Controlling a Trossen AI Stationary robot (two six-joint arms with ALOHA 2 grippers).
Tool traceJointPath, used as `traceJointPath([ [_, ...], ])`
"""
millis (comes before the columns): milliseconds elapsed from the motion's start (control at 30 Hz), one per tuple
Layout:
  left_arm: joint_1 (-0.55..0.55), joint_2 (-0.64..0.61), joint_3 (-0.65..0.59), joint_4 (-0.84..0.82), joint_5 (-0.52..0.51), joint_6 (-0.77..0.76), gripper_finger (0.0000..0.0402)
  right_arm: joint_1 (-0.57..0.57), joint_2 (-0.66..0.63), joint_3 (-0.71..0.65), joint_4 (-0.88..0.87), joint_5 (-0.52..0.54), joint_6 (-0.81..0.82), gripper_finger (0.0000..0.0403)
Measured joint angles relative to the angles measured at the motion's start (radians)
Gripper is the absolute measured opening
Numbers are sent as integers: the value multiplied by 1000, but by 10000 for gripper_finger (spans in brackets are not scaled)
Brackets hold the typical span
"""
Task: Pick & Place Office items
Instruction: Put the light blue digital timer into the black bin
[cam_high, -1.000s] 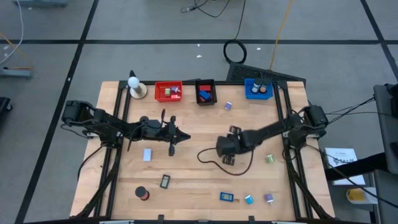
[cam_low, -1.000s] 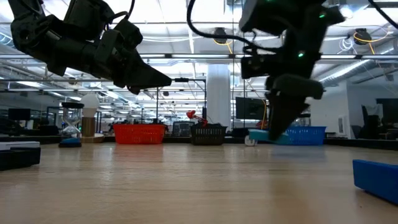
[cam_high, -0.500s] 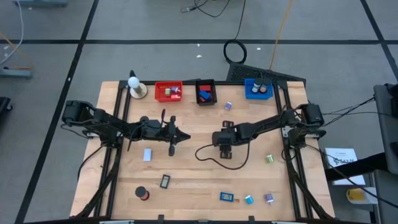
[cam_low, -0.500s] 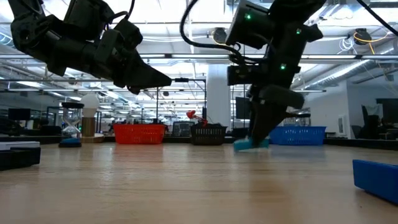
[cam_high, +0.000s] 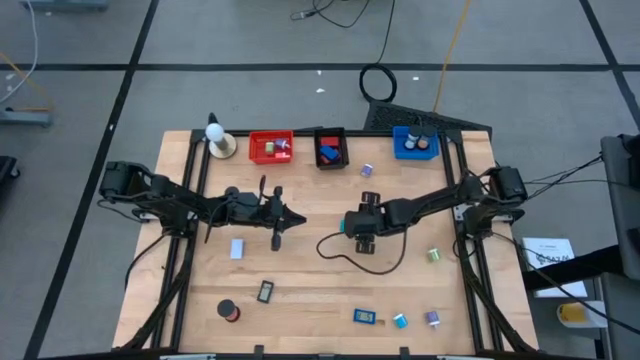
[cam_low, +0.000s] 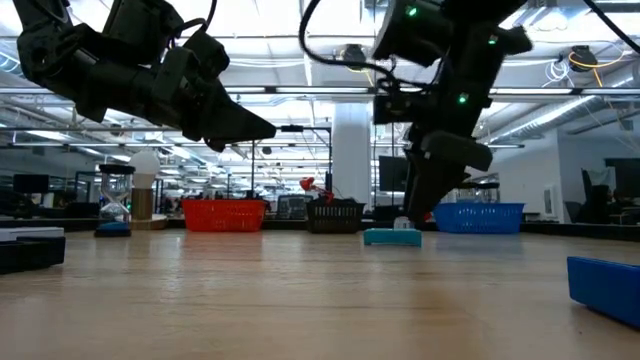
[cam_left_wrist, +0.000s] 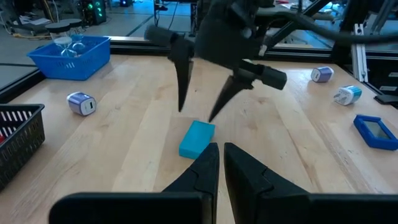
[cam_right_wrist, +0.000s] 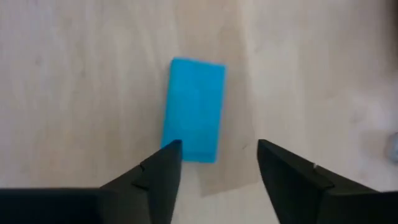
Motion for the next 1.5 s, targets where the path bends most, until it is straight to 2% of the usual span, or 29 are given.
traceJointPath([
  [133, 0, 0, 0, 0, 0, 0, 31, 29, -56, -84, 136, 96, 0, 144],
  [400, 0, 0, 0, 2, 0, 0, 31, 25, -215, -387, 654, 96, 44, 48],
  [533, 0, 0, 0, 1, 0, 0, 31, 11, -271, -504, 843, 66, 53, 21],
  [700, 0, 0, -1, 3, 0, 0, 31, -6, -311, -573, 937, 48, 110, 14],
  [867, 0, 0, 0, 5, 0, 0, 31, -9, -311, -585, 949, 47, 135, 52],
  [1233, 0, 0, 0, 4, 0, 0, 31, -3, -209, -586, 957, 48, 137, 191],
  [1500, 0, 0, 0, 5, 0, 0, 31, 27, -207, -585, 963, 46, 148, 279],
])
